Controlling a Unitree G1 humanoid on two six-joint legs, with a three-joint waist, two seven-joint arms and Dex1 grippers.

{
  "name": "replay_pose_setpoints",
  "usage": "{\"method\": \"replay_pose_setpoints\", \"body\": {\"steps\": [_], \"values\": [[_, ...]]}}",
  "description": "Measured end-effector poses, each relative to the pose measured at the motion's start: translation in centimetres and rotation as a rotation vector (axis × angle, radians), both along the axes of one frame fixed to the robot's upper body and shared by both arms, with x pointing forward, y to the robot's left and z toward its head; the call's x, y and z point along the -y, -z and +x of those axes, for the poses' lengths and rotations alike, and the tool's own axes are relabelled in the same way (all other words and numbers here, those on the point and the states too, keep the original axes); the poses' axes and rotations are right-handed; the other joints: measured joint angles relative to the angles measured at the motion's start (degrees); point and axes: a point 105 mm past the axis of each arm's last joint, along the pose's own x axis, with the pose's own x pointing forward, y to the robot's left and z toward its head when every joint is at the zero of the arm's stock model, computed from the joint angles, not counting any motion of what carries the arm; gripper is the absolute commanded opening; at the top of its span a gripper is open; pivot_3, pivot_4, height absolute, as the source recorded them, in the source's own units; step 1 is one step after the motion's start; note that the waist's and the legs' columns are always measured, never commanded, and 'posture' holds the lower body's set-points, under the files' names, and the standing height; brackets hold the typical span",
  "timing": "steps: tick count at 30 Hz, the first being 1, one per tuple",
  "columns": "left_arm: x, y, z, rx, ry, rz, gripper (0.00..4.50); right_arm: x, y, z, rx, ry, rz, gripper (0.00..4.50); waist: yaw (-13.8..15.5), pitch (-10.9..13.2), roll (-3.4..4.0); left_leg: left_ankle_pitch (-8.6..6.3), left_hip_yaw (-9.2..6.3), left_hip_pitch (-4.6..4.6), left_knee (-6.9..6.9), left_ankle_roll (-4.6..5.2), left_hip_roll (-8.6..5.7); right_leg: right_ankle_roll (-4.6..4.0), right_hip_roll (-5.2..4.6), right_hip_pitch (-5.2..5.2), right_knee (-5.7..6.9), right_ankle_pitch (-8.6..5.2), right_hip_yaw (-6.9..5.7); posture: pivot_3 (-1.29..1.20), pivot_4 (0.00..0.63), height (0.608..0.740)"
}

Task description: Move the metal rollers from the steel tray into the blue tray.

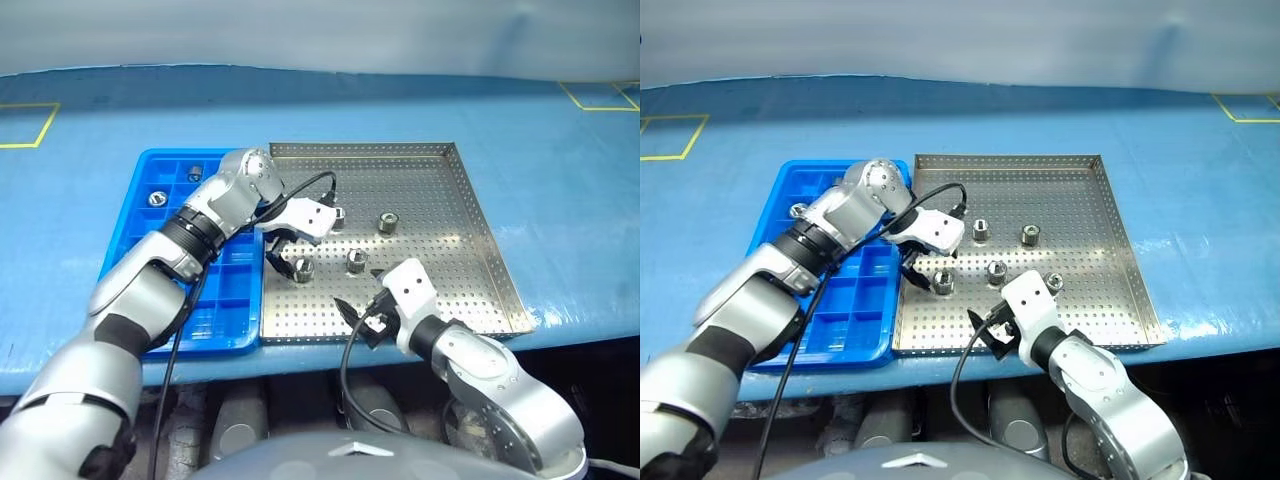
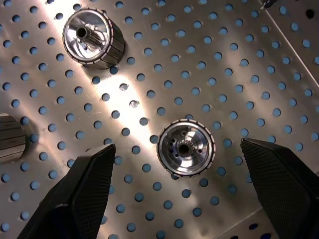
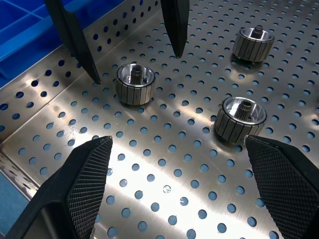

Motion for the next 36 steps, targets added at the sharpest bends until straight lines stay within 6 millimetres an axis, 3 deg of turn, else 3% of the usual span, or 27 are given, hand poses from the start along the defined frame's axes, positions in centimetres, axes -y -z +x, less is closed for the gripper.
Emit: {"method": "replay_pose_setpoints", "body": {"steps": [4,7,14,25,30,33,36], "values": [[0.4,0.7,-0.3,-0.008,0.019,0.016,4.43,-0.1,-0.2,0.2,0.012,0.004,0.006,4.50,-0.1,0.0,0.00,0.00,0.00,0.00,0.00,0.00,0.00,0.00,0.00,0.00,0.01,0.00,0.00,-0.15,0.150,0.740],[0.7,1.1,-0.5,-0.008,0.031,0.028,3.88,-0.2,-0.2,0.3,0.018,0.006,0.008,4.50,-0.2,0.0,0.00,0.00,0.00,0.00,0.00,0.00,0.00,0.01,0.00,0.00,0.01,0.00,0.00,-0.15,0.150,0.740],[0.8,1.6,-0.5,0.008,0.052,0.063,1.69,-0.1,-0.3,0.4,0.027,0.018,0.006,4.50,-0.9,0.0,0.00,0.00,-0.01,0.01,0.01,0.00,0.00,0.01,0.00,0.01,0.02,0.00,0.00,-0.15,0.150,0.740],[0.6,1.3,-0.1,0.015,-0.006,0.016,1.69,-0.6,-0.7,0.9,0.044,-0.001,0.010,4.50,-1.2,0.0,0.01,0.03,-0.03,0.01,0.07,0.03,0.00,0.07,0.00,0.02,0.07,0.03,0.00,-0.09,0.150,0.740],[0.2,-3.3,1.7,0.155,-0.125,-0.198,1.69,-1.7,-1.2,1.4,0.064,-0.041,0.029,4.50,-0.9,0.0,0.04,0.03,-0.03,0.04,0.00,0.04,0.02,0.07,0.01,0.01,0.07,0.04,0.01,-0.04,0.150,0.740],[-2.1,-6.0,2.5,0.271,-0.215,-0.272,1.69,-2.5,-1.8,2.0,0.082,-0.057,0.056,4.50,-0.7,0.0,0.08,0.03,-0.04,0.05,-0.07,0.04,0.07,0.03,0.06,-0.03,0.10,0.02,0.00,0.00,0.150,0.740],[-6.0,-7.8,2.2,0.362,-0.344,-0.311,1.69,-3.9,-2.5,2.7,0.105,-0.101,0.082,4.50,-0.5,0.0,0.10,0.03,-0.09,0.06,-0.13,0.03,0.17,-0.10,0.14,-0.08,0.15,0.00,-0.04,0.03,0.150,0.740]]}}
